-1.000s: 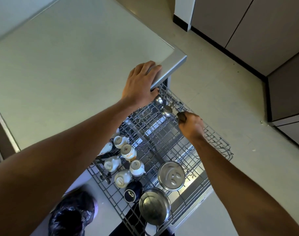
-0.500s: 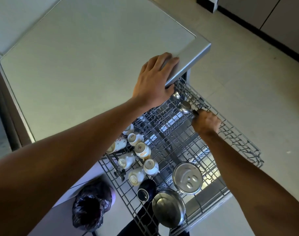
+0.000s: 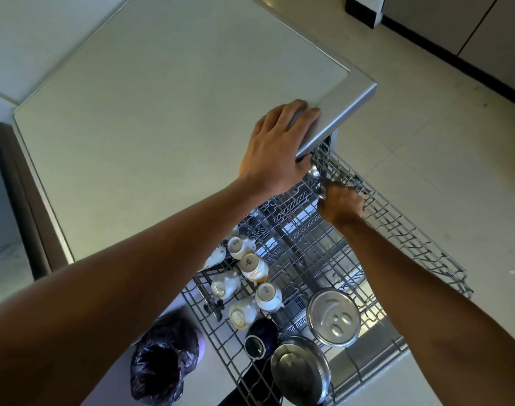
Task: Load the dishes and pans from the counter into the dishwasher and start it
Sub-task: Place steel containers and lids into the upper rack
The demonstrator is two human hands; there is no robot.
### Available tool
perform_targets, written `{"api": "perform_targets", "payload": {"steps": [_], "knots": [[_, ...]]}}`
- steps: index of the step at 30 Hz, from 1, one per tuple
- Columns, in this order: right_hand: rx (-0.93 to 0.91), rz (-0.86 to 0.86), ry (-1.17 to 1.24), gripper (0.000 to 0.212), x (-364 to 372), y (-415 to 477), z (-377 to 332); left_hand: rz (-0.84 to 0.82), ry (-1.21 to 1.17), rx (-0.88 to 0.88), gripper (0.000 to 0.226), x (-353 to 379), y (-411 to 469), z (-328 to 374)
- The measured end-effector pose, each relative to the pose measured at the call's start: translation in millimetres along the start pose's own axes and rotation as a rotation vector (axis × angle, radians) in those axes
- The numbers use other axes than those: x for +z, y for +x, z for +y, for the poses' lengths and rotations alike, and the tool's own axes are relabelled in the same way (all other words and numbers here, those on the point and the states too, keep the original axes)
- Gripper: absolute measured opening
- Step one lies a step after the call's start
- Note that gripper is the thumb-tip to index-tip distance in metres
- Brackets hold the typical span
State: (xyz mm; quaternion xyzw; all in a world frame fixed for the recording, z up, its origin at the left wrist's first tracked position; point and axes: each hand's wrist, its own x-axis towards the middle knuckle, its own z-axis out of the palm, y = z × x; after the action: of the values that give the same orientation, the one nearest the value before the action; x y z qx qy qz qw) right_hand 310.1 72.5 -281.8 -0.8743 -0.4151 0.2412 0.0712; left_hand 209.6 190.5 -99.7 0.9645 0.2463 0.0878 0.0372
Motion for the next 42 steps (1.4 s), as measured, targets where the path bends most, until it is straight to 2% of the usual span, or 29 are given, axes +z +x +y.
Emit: {"api": "perform_targets", "payload": {"steps": [4, 9, 13, 15, 21, 25, 30, 39, 42], "knots": [[0.003, -0.056, -0.151, 0.052, 12, 18, -7, 0.012, -0.004, 0.003, 0.074, 2, 0, -1], [0.005, -0.087, -0.210, 0.043, 22, 29, -2, 0.026, -0.018, 0.007, 0.074, 4, 1, -1], [-0.090, -0.155, -0.132, 0.079, 20, 39, 8, 0.025, -0.016, 0.000, 0.075, 3, 1, 0], [-0.144, -0.169, -0.179, 0.089, 17, 39, 11, 0.022, -0.018, -0.004, 0.075, 3, 1, -1], [-0.202, -0.093, -0.317, 0.061, 20, 29, 5, 0.022, -0.026, 0.001, 0.074, 3, 1, -1], [-0.254, -0.060, -0.285, 0.052, 20, 28, 9, 0.025, -0.025, 0.007, 0.073, 2, 1, 1], [-0.195, -0.046, -0.189, 0.023, 9, 17, 23, 0.019, -0.020, 0.004, 0.073, 1, 1, 2], [-0.243, -0.002, -0.184, 0.026, 3, 16, 28, 0.012, -0.015, 0.005, 0.074, 1, 0, 1], [-0.223, -0.012, -0.184, 0.020, 2, 16, 26, 0.024, -0.017, 0.002, 0.073, 1, 1, 1]]}}
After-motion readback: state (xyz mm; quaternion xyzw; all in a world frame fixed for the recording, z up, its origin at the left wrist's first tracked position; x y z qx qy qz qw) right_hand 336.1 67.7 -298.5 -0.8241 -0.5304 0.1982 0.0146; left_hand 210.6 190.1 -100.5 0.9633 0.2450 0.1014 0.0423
